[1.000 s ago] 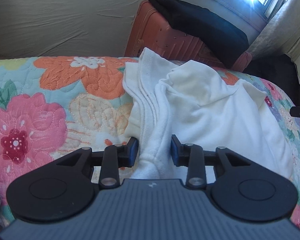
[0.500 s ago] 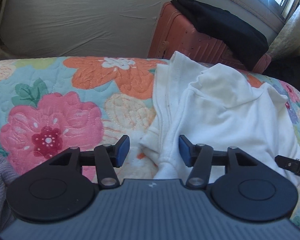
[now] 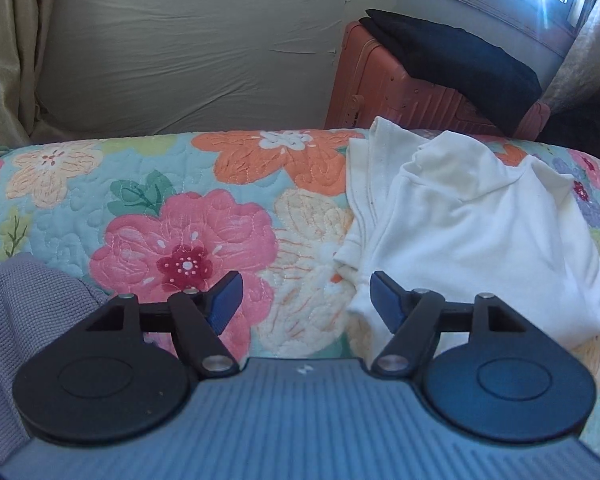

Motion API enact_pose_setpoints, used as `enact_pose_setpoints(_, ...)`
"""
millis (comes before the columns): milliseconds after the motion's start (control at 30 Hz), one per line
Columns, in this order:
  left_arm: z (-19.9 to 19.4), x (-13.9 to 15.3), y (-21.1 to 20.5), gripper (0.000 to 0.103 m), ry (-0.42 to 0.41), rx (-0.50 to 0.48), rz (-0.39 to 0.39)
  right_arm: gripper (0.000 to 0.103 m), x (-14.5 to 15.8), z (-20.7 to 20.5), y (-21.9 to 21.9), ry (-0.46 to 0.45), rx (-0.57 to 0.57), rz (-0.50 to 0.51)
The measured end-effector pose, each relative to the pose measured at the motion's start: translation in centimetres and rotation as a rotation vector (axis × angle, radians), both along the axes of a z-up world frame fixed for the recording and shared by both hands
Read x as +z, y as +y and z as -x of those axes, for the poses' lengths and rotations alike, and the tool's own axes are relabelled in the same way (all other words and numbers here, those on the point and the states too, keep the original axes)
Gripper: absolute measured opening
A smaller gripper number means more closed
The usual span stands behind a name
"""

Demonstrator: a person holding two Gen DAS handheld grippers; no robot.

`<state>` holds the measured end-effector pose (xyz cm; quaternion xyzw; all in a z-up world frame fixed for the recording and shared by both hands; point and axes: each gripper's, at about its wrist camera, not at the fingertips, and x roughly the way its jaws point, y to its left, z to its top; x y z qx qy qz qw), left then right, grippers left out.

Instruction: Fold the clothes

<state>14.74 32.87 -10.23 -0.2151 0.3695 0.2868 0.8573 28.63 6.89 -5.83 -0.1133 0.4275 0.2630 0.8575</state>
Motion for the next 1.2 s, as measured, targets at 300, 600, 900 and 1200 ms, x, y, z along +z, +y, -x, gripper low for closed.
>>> enact_pose_setpoints(300,3.3,5.4,-6.1,0.092,0.071,-0.117,-0.087,0.091,1.3,9.0,-2.7,0.017,-0.054,-0.025)
enact_pose_setpoints(600,8.5,9.6,-10.9,0.099,0.052,-0.162,-0.165,0.092,3.0,15.9,-3.3,-0.039,-0.034,-0.11)
enact_pose_setpoints(900,12.0,11.6,-14.7,0.102,0.058,-0.202,-0.214,0.094,4.5,19.1,-6.1,-0.029,-0.107,-0.119)
enact_pose_setpoints(1200,14.3,10.2,-18.2,0.102,0.113,-0.265,-0.212,0.094,4.6,21.9,-8.7,-0.073,-0.164,-0.136)
